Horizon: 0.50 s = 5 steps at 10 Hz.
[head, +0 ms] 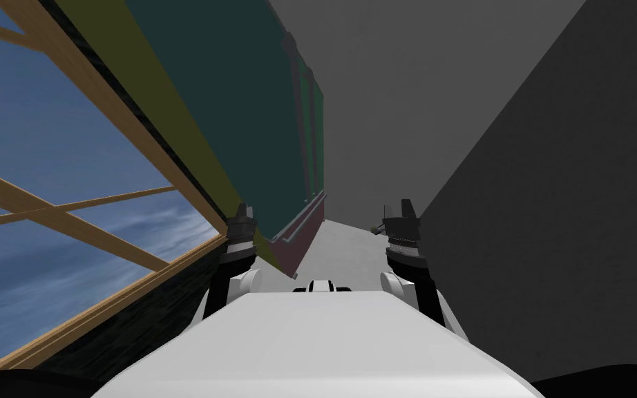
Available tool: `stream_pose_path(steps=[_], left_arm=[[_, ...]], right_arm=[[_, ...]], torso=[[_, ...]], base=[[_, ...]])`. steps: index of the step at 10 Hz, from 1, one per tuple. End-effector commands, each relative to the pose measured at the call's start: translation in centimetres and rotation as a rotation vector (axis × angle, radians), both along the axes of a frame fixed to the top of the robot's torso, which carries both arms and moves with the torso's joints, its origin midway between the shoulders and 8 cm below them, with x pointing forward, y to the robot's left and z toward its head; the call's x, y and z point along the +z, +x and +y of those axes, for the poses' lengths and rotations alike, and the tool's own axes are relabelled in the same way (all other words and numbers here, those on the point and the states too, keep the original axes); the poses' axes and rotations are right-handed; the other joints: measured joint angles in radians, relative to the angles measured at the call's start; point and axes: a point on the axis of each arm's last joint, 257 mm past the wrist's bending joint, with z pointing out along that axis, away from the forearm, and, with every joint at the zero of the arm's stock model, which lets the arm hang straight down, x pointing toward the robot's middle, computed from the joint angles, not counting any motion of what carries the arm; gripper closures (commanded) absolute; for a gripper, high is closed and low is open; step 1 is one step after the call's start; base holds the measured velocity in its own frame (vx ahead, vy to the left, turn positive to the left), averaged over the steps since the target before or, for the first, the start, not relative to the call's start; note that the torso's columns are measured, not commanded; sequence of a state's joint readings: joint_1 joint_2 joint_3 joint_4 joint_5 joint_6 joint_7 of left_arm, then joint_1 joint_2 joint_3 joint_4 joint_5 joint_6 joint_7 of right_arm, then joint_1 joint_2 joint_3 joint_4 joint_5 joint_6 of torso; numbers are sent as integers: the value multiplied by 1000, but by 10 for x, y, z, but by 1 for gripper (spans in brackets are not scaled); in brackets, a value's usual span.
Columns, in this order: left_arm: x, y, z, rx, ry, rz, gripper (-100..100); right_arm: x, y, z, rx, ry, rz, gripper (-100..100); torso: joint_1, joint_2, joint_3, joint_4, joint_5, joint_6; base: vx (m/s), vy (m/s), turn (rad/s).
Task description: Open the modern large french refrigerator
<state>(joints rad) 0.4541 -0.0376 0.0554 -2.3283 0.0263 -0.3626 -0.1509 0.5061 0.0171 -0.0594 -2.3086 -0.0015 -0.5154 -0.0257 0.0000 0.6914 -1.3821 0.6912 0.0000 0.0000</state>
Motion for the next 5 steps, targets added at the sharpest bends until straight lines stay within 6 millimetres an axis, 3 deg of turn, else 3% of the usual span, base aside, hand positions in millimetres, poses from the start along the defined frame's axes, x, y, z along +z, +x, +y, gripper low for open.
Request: stream_pose_path(steps=[1,5], left_arm=[[-12,8,-3,-16,42,27,-100],[-41,23,-1,-29,101,82,-100]], right_arm=[[0,0,0,0,0,1,0],[0,0,0,0,0,1,0]], torso=[[0,33,-69,33,0,0],[0,46,-94,47,0,0]], base=[[19,-14,26],[28,-16,32]])
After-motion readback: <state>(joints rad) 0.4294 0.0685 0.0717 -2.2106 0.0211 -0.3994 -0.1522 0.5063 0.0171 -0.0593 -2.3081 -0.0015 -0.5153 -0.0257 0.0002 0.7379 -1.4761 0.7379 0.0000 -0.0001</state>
